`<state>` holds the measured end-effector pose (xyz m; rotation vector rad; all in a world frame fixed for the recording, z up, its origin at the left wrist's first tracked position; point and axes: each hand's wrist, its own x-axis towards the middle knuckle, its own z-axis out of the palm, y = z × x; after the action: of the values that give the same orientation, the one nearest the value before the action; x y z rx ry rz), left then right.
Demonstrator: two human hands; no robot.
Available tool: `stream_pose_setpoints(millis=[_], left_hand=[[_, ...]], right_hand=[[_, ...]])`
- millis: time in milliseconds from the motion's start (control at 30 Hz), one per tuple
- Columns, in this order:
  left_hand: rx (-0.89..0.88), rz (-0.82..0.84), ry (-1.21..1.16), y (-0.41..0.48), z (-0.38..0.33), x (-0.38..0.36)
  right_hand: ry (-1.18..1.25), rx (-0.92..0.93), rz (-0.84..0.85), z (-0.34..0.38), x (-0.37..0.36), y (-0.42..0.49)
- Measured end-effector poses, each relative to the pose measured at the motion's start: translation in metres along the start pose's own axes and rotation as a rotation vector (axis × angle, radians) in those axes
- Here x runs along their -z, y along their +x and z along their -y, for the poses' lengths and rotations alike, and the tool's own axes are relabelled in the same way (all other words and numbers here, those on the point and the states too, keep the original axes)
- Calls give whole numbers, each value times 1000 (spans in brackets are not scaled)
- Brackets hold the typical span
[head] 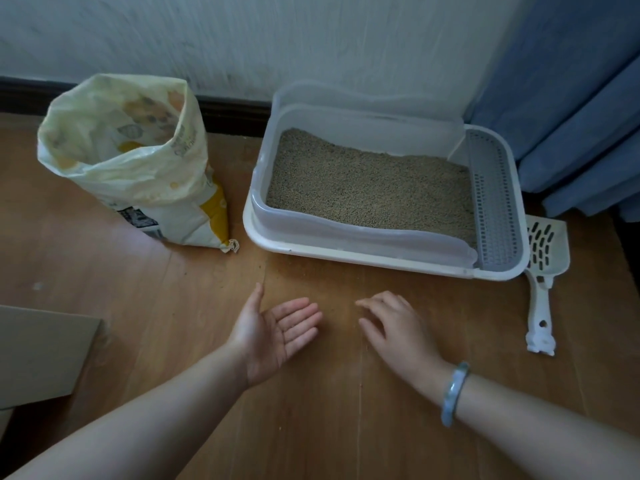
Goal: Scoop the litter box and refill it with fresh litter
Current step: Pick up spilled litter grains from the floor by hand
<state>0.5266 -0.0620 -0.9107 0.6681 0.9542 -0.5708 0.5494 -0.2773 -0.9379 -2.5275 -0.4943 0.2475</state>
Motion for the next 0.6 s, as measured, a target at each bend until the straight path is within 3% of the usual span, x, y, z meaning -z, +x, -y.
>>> stream_pose_setpoints(millis=[67, 167, 600], left_hand=[[-23, -41, -14, -2, -6, 12], [-42, -87, -30, -2, -11, 24], [-46, -91, -8, 0, -5, 13]], right_hand=[[-179, 69, 100, -13, -4, 5], [-261, 173, 172, -10, -11, 17], [-278, 431, 124, -1, -28, 21]])
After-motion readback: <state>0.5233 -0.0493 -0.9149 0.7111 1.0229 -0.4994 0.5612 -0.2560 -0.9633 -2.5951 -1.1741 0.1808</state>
